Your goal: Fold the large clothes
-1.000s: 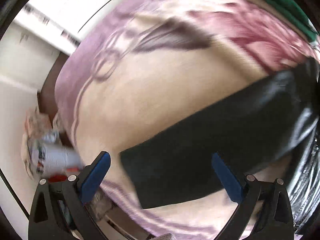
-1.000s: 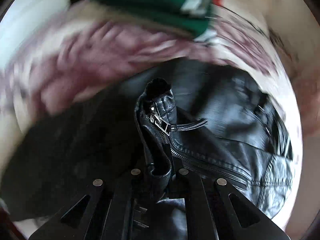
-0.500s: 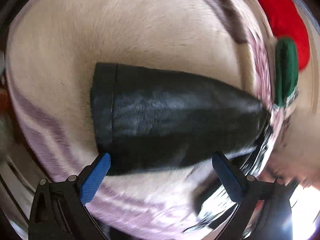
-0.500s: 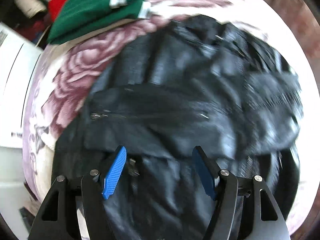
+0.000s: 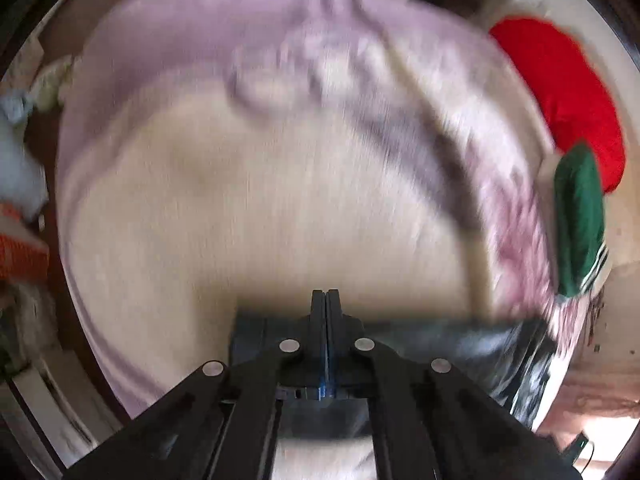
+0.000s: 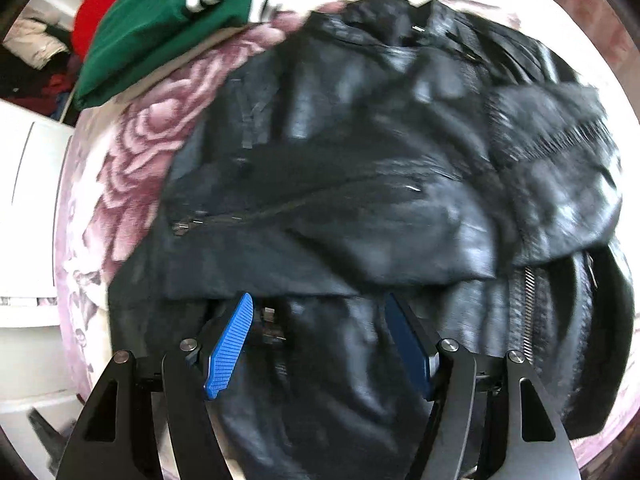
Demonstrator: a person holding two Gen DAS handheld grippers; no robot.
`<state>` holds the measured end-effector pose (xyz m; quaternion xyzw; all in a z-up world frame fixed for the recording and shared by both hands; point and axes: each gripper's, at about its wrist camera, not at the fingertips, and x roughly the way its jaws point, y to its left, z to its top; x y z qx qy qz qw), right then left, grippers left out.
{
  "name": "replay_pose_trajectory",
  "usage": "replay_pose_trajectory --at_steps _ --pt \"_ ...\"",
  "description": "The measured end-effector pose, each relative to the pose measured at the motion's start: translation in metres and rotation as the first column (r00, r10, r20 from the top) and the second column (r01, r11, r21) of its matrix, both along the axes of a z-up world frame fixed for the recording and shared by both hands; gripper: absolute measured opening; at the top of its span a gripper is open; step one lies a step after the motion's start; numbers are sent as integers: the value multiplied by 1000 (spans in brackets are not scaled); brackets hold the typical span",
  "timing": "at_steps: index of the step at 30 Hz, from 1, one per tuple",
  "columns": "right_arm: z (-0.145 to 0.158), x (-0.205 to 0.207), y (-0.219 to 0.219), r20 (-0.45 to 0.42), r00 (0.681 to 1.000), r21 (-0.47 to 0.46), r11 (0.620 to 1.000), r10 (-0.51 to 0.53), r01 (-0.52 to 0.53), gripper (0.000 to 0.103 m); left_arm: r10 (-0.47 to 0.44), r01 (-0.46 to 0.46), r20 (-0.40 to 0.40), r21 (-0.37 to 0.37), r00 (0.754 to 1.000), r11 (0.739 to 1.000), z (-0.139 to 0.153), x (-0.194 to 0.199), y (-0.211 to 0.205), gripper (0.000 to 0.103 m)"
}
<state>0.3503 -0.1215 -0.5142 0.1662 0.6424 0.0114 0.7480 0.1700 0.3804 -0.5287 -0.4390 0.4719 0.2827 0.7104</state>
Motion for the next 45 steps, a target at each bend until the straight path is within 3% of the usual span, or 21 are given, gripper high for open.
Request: replay_pose_trajectory --at_steps 3,6,7,8,9,10,12,14,17,20,21,23,24,28,33,35,38,41,42,43,45 --pt "4 6 18 6 999 1 999 41 -41 71 8 -7 69 -9 998 1000 13 -5 34 0" --pt "4 9 32 -1 998 3 998 69 -69 71 -43 55 84 -147 996 988 3 -13 26 3" --pt "4 10 34 -6 997 3 997 71 -71 71 -57 73 84 -196 995 978 -5 -16 13 11" --pt "4 11 38 -9 997 7 997 71 -71 71 -70 93 96 -259 993 961 -14 -21 1 19" --pt "4 11 39 -10 997 9 997 71 -71 71 -88 124 117 -356 989 926 -31 -26 -20 51" --pt "4 11 41 -12 997 8 998 70 -70 71 -94 140 127 -419 987 897 -42 -27 -37 75" --pt "4 11 40 -15 998 7 998 64 -63 71 -69 141 149 -555 986 820 -72 -34 -74 75" --pt "3 11 37 -25 998 2 998 56 -56 71 -41 111 126 -617 991 779 -98 -34 -100 75" --pt "2 11 34 -30 998 -16 998 57 -57 71 121 -23 115 -621 986 783 -125 -30 -107 75" --pt "5 10 29 -27 997 -53 995 78 -79 71 263 -168 88 -572 961 803 -123 -25 -97 74" --pt "6 10 30 -23 996 -66 994 85 -86 71 262 -193 60 -526 963 828 -116 -16 -94 67" --pt "9 12 30 -12 995 -93 991 97 -98 71 234 -193 62 -383 970 903 -92 0 -90 21" --pt "11 13 31 -6 995 -97 991 96 -96 71 200 -171 64 -310 978 935 -79 7 -85 8" --pt "14 23 39 13 996 -89 992 87 -86 71 202 -163 152 -235 967 958 -57 20 -59 5" --pt "-2 42 67 13 992 -83 988 129 -128 71 181 -137 202 -214 963 967 -64 27 -25 5" --pt "-24 50 80 -50 985 -107 980 165 -169 71 193 -129 223 -272 956 954 -78 24 -21 5" --pt "-39 59 81 -93 984 -102 982 152 -162 71 217 -118 212 -400 953 909 -103 18 -21 10" --pt "-31 60 71 -74 989 -61 989 130 -135 71 274 -111 248 -520 929 847 -115 1 -27 35" --pt "-29 58 66 -72 990 -61 990 125 -129 71 290 -102 275 -539 917 836 -117 -2 -29 56" --pt "-27 56 62 -73 991 -60 991 116 -120 71 305 -95 302 -552 903 829 -118 -3 -32 69" --pt "-24 50 53 -76 992 -42 994 97 -101 71 334 -112 306 -566 891 817 -124 0 -31 70"
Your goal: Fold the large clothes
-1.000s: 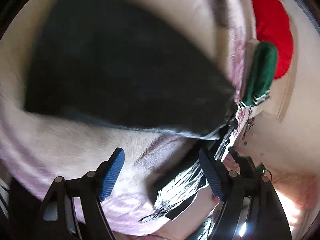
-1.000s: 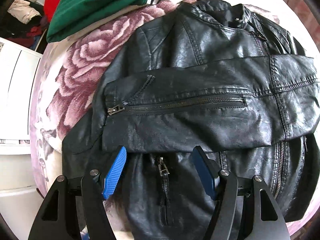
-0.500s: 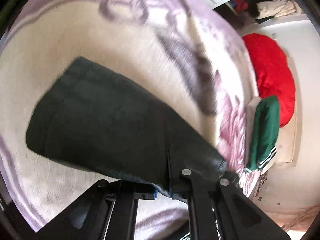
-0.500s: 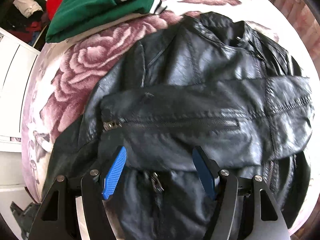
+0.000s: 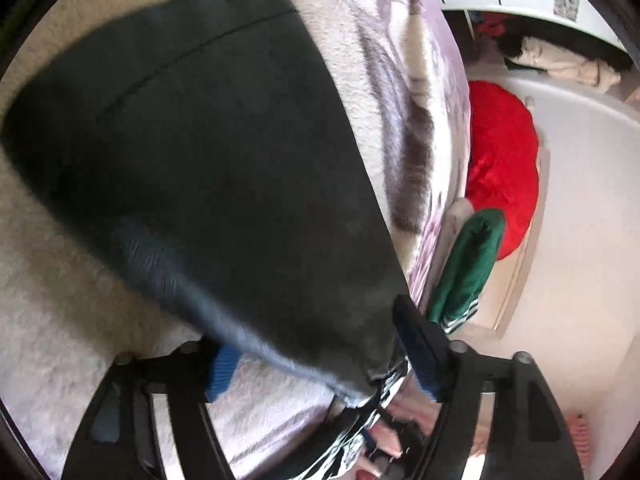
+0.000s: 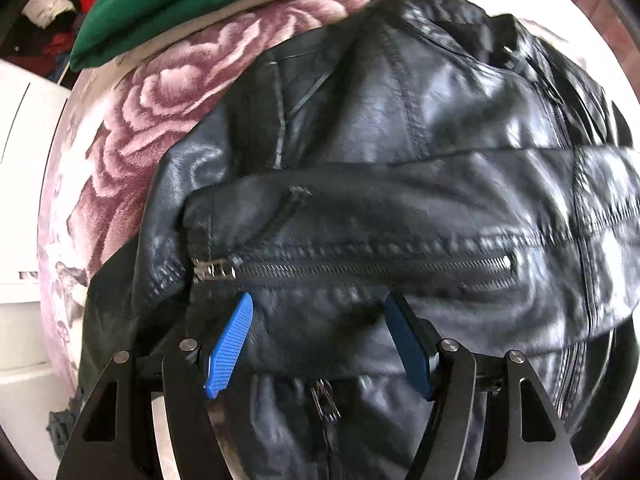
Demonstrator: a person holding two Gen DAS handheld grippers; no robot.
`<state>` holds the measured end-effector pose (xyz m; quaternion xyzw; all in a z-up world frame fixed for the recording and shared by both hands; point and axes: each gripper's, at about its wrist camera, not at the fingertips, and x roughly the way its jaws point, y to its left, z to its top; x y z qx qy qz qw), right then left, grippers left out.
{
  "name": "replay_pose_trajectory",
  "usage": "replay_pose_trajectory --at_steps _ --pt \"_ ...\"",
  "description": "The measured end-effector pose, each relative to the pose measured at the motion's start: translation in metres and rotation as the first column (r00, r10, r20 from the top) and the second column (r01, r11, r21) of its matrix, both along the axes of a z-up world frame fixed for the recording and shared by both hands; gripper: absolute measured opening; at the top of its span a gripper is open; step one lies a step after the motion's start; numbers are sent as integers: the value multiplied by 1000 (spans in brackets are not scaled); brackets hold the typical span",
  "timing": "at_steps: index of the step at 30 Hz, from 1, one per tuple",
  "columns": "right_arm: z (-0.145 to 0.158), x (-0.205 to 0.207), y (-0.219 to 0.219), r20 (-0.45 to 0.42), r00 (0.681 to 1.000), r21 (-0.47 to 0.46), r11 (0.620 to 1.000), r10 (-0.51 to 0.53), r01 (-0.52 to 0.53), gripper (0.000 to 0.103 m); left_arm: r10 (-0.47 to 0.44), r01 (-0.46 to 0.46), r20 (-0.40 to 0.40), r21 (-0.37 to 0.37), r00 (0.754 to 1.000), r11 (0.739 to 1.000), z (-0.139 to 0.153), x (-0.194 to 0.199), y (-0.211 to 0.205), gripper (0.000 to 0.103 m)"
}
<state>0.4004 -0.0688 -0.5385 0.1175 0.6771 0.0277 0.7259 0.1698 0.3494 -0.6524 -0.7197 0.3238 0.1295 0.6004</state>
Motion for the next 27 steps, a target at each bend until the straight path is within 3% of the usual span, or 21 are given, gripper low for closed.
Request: replay_pose_trajectory --at_steps 3,5,6,7,10,14,15,17,18,22,25,26,27 --pt "2 -8 -11 11 1000 3 1000 -17 17 71 91 -91 -48 7 995 996 -4 8 5 69" --pt "6 -13 -17 36 999 -11 1000 -21 21 71 142 -135 -102 77 985 988 8 14 5 64" --pt "8 -15 -18 49 999 -23 1000 -19 20 71 140 -113 -148 179 979 977 26 22 4 31" --pt "11 -15 -18 64 998 -41 999 -16 18 71 124 -74 -188 252 974 965 36 29 4 6" --pt "15 -10 -15 105 994 -116 993 21 -9 71 95 -1 -216 398 972 917 69 49 1 6" --pt "-24 3 -9 -7 996 -126 988 91 -91 71 30 99 -230 531 973 842 107 77 -10 6" --pt "-24 6 -12 -7 997 -101 992 81 -81 71 13 123 -230 567 973 814 121 82 -16 6" --pt "-12 9 -31 2 999 4 999 44 -44 71 -32 181 -232 656 972 733 153 94 -34 6" --pt "-4 8 -43 9 1000 36 999 24 -24 71 -72 221 -233 714 970 664 177 104 -53 6" --pt "33 -6 -117 46 996 106 992 -78 73 71 -226 322 -241 824 944 467 237 141 -131 5" --pt "47 -18 -177 38 987 125 981 -156 151 71 -377 387 -250 853 892 350 261 174 -218 5" --pt "51 -25 -208 30 981 128 974 -194 189 71 -418 412 -266 856 869 312 263 186 -248 5" --pt "52 -28 -227 26 975 130 968 -220 215 71 -480 446 -282 853 831 271 260 199 -292 5"
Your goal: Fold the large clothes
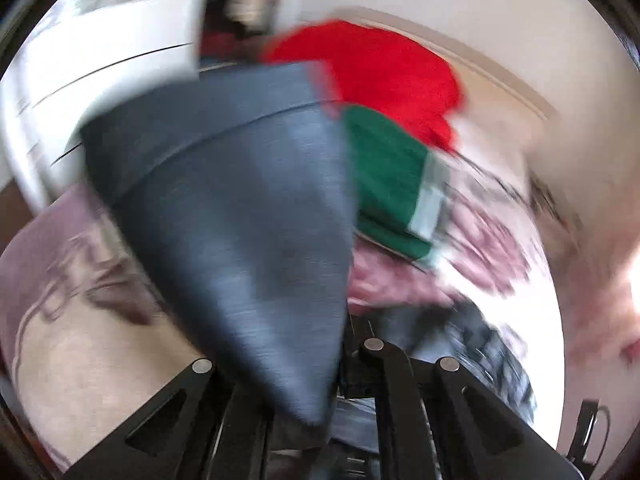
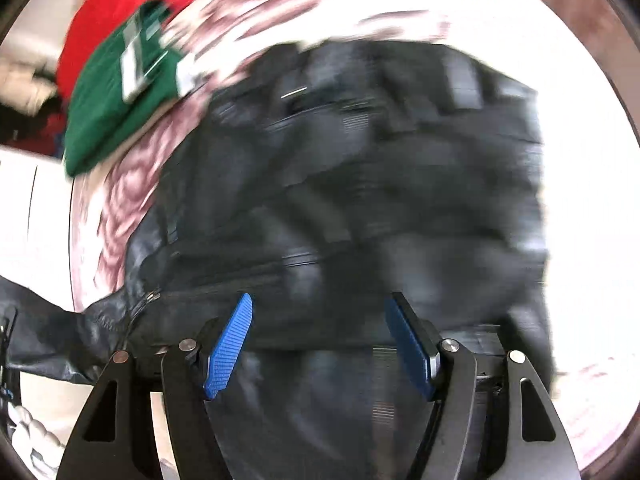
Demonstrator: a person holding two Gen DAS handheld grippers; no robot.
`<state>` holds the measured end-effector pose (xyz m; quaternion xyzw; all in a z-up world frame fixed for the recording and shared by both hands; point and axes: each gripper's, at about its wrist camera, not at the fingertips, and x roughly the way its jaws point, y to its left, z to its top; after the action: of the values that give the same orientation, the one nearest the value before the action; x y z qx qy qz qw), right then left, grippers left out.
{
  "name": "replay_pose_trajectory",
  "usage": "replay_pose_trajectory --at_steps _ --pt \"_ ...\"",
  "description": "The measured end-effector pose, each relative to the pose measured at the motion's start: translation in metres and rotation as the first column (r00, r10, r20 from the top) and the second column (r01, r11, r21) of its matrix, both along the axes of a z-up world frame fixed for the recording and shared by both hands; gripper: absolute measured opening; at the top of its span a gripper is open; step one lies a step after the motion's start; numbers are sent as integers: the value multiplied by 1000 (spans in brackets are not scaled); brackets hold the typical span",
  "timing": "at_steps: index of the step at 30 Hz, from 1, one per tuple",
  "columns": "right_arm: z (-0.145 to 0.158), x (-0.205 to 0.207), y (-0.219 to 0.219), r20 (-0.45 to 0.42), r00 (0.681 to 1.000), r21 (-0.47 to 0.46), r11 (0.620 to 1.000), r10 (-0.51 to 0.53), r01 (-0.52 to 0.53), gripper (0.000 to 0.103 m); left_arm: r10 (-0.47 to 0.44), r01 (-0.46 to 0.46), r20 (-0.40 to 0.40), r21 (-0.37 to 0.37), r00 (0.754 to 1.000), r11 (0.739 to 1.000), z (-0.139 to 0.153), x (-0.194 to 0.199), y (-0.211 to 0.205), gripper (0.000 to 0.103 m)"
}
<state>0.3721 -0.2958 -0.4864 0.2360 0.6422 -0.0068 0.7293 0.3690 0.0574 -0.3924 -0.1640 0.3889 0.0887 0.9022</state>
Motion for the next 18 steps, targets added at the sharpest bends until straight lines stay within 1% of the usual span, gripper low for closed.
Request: replay_pose_trajectory --at_steps 1,2,3,4,5,7,9,12,14,15,16,17,18 --pt "2 -5 -20 -1 1000 0 1000 -28 28 71 -48 48 -20 -2 999 999 -7 12 -27 6" --pt "3 -9 -43 -2 998 -6 998 -59 59 71 -103 102 -46 -11 994 995 -17 20 -66 6" --pt "2 -15 -68 1 996 -17 996 -91 91 71 -156 155 -74 -22 985 988 -31 29 -102 6" --pt "1 -20 -84 3 993 -26 993 -116 116 71 -200 198 -98 -31 975 980 -43 35 -130 6" --pt "1 -27 -110 3 989 -39 989 -146 146 71 -250 248 -129 -35 959 968 -57 39 -160 6" --pt "-3 -38 -140 -5 984 -51 983 -179 178 71 -340 344 -212 -22 916 939 -92 42 -221 6" --pt "-8 -55 -172 -22 979 -63 978 -203 201 71 -403 427 -298 16 865 904 -127 38 -269 6" --pt "-13 -73 -200 -40 976 -76 975 -215 211 71 -451 515 -405 61 796 855 -163 28 -304 10" --pt "-18 -85 -213 -53 973 -59 973 -224 221 71 -463 568 -445 135 767 812 -174 16 -320 18" --pt "-21 -91 -220 -59 972 -45 973 -228 226 71 -488 594 -444 133 751 793 -174 12 -326 39" --pt "-22 -94 -224 -63 971 -35 973 -229 227 71 -510 611 -442 116 738 783 -173 10 -331 73" --pt "-23 -97 -227 -66 971 -21 973 -229 228 71 -524 622 -440 106 729 776 -169 7 -332 87" --pt "-22 -99 -229 -65 971 -9 974 -228 228 72 -536 626 -431 94 726 774 -167 10 -333 93"
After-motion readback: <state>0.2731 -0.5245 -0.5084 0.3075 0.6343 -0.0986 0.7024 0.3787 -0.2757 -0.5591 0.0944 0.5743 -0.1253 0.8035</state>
